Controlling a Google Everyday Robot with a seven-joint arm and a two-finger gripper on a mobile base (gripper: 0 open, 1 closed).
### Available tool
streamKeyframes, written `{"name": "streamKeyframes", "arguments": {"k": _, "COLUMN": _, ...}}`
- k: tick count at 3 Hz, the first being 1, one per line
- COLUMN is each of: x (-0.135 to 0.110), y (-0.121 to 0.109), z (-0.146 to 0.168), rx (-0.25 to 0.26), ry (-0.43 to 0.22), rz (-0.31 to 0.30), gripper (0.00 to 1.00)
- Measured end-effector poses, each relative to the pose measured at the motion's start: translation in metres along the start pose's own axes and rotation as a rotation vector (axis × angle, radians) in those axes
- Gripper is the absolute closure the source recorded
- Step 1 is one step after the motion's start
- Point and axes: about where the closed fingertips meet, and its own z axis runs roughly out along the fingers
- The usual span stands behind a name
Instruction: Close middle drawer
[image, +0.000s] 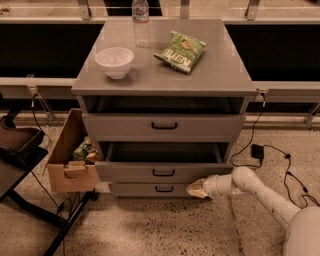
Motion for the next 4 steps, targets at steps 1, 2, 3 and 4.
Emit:
{"name": "streamKeyframes", "arguments": {"k": 1, "x": 0.0000, "y": 0.0000, "z": 0.0000, "rx": 0.000, "ry": 0.000, "rz": 0.000, "gripper": 0.15}}
{"name": "streamKeyframes", "arguments": {"k": 2, "x": 0.0000, "y": 0.0001, "z": 0.0002, "rx": 0.000, "ry": 0.000, "rz": 0.000, "gripper": 0.00}}
{"name": "streamKeyframes", "arguments": {"k": 3, "x": 0.0000, "y": 0.0001, "z": 0.0002, "rx": 0.000, "ry": 0.000, "rz": 0.000, "gripper": 0.00}}
{"name": "streamKeyframes", "arguments": {"k": 4, "x": 0.0000, "y": 0.0002, "z": 0.0002, "rx": 0.000, "ry": 0.000, "rz": 0.000, "gripper": 0.19}}
